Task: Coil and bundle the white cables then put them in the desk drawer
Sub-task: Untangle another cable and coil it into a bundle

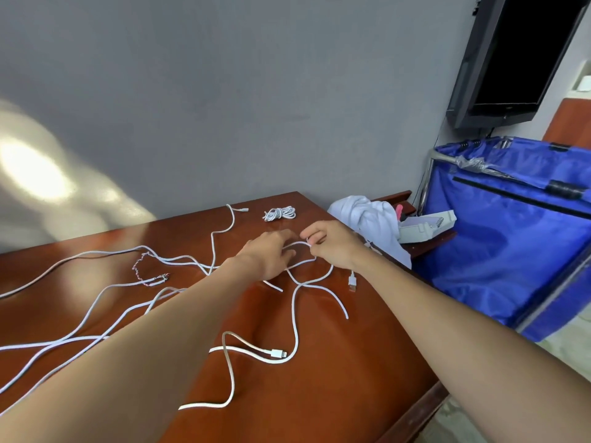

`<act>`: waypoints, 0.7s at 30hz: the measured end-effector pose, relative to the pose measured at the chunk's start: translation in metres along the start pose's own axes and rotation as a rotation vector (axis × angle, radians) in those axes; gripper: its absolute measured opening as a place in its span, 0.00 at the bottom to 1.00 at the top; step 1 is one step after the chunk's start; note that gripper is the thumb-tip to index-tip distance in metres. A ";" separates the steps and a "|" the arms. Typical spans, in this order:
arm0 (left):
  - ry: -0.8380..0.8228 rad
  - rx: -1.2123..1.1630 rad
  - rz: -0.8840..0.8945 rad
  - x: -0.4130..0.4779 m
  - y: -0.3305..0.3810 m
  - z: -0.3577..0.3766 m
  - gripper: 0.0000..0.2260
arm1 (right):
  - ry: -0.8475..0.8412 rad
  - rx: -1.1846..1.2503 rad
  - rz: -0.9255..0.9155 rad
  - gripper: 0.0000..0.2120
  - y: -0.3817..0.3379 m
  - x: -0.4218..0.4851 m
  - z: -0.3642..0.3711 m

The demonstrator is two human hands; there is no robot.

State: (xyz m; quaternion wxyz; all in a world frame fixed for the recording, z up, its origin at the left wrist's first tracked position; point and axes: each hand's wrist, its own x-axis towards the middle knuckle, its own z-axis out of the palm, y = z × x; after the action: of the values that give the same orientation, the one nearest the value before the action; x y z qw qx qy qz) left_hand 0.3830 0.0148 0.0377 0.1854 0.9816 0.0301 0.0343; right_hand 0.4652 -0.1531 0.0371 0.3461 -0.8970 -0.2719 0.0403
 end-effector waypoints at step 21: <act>0.410 -0.012 -0.134 -0.073 -0.003 -0.064 0.06 | 0.021 0.022 -0.237 0.08 -0.052 -0.046 -0.034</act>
State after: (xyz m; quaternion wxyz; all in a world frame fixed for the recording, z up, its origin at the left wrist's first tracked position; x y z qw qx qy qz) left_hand 0.3048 0.0354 0.0914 0.1831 0.9488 0.1319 0.2209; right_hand 0.4116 -0.1656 0.0912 0.3609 -0.8553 -0.3717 -0.0073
